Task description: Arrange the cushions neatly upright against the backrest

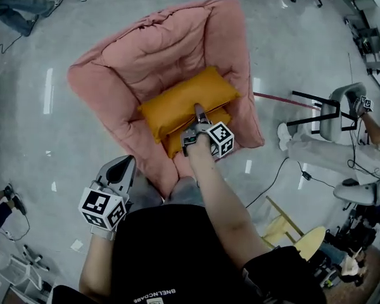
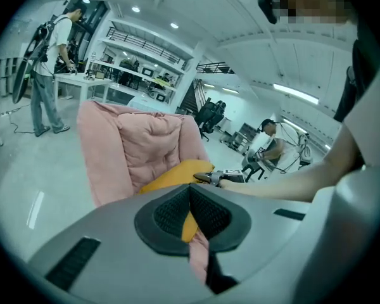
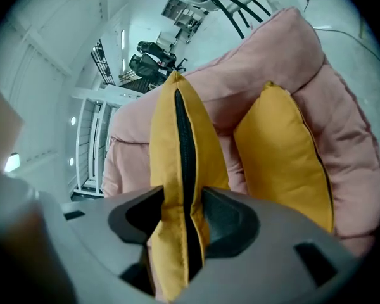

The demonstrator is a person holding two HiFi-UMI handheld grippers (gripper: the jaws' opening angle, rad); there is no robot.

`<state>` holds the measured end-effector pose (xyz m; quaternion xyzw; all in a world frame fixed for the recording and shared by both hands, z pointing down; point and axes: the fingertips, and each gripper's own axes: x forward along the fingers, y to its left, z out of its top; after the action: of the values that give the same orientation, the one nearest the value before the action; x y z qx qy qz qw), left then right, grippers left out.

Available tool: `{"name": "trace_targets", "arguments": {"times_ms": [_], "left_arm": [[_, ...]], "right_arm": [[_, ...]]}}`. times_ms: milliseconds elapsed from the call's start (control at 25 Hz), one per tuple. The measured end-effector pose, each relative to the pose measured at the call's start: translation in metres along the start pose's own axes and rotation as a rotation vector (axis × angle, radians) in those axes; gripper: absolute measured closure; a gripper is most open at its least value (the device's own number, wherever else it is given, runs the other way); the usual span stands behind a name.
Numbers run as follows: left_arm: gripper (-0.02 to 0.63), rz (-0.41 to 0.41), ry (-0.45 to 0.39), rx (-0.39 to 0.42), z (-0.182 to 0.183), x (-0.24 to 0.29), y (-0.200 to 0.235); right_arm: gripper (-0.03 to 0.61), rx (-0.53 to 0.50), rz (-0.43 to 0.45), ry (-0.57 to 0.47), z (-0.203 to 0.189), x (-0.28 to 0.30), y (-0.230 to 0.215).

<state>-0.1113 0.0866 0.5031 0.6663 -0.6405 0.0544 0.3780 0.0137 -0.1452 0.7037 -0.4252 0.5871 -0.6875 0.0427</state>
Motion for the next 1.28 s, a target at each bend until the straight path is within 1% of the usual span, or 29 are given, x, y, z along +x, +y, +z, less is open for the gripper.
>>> {"name": "trace_targets", "arguments": {"times_ms": [200, 360, 520, 760, 920, 1080, 1280], "left_arm": [[0.601, 0.084, -0.012, -0.066, -0.02, -0.012, 0.002], [0.601, 0.139, -0.019, -0.108, -0.034, -0.016, -0.001], [0.601, 0.191, -0.028, -0.135, -0.044, -0.021, 0.002], [0.601, 0.278, -0.047, -0.179, -0.057, -0.038, 0.002], [0.601, 0.301, -0.056, -0.191, -0.067, -0.049, -0.002], [0.601, 0.309, -0.062, -0.192, -0.063, -0.049, 0.001], [0.601, 0.322, -0.06, -0.188, -0.067, -0.053, -0.001]], "right_arm": [[0.385, 0.026, -0.016, -0.017, -0.006, 0.022, -0.02], [0.381, -0.006, -0.041, -0.011, -0.003, 0.038, -0.037], [0.38, -0.008, -0.062, -0.014, -0.004, 0.047, -0.056], [0.393, -0.028, -0.134, -0.002, -0.007, 0.046, -0.086], [0.396, -0.063, -0.151, 0.007, -0.006, 0.039, -0.096], [0.396, -0.095, -0.175, 0.023, -0.005, 0.046, -0.1], [0.386, -0.092, -0.156, 0.036, -0.004, 0.043, -0.098]]}}
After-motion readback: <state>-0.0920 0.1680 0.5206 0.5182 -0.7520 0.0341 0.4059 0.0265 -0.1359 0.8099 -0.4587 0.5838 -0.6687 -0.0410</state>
